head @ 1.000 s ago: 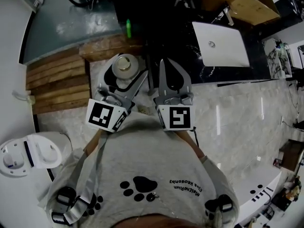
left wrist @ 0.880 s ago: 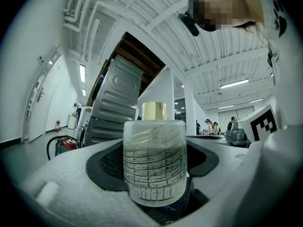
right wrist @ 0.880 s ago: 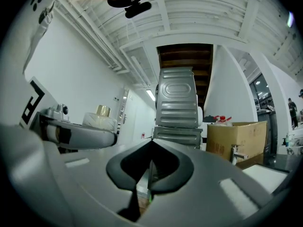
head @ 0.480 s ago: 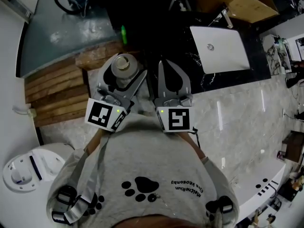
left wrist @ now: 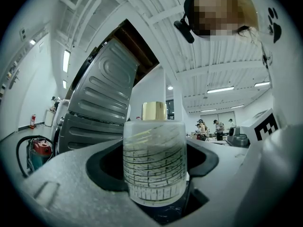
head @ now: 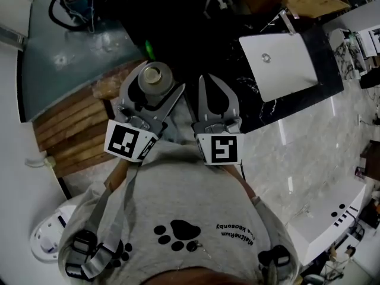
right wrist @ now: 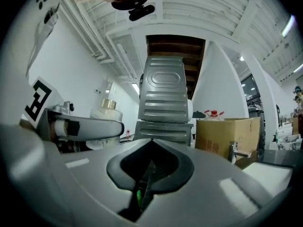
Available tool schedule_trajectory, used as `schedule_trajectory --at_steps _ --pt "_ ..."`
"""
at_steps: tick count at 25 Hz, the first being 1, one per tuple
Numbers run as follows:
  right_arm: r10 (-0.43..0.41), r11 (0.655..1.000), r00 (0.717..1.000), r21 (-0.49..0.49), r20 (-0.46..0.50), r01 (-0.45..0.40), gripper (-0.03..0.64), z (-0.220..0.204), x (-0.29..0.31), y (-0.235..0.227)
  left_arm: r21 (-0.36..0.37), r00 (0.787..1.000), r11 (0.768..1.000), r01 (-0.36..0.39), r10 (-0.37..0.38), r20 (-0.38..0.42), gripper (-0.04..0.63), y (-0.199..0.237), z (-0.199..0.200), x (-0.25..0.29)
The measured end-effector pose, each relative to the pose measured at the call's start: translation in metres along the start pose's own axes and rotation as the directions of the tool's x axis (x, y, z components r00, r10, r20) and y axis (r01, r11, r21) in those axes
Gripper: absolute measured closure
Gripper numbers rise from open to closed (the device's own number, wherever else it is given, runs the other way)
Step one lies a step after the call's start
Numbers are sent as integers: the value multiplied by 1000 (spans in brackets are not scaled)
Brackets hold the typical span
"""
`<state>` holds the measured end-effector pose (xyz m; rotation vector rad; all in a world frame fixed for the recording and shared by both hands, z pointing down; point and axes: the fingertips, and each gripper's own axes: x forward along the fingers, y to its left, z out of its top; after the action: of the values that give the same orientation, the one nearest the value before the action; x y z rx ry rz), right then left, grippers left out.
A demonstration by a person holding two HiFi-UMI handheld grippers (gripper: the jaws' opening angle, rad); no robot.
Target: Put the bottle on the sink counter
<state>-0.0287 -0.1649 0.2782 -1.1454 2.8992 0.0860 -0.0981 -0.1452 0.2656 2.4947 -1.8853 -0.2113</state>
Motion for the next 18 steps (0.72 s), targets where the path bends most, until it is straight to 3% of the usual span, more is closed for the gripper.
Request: schedule_trajectory --at_steps 9,18 --pt "-143 989 989 -28 -32 142 615 -20 52 -18 -16 990 990 142 -142 -10 253 53 -10 42" --pt "-323 944 943 -98 -74 316 615 -35 55 -36 -54 959 958 281 -282 -7 253 78 -25 68"
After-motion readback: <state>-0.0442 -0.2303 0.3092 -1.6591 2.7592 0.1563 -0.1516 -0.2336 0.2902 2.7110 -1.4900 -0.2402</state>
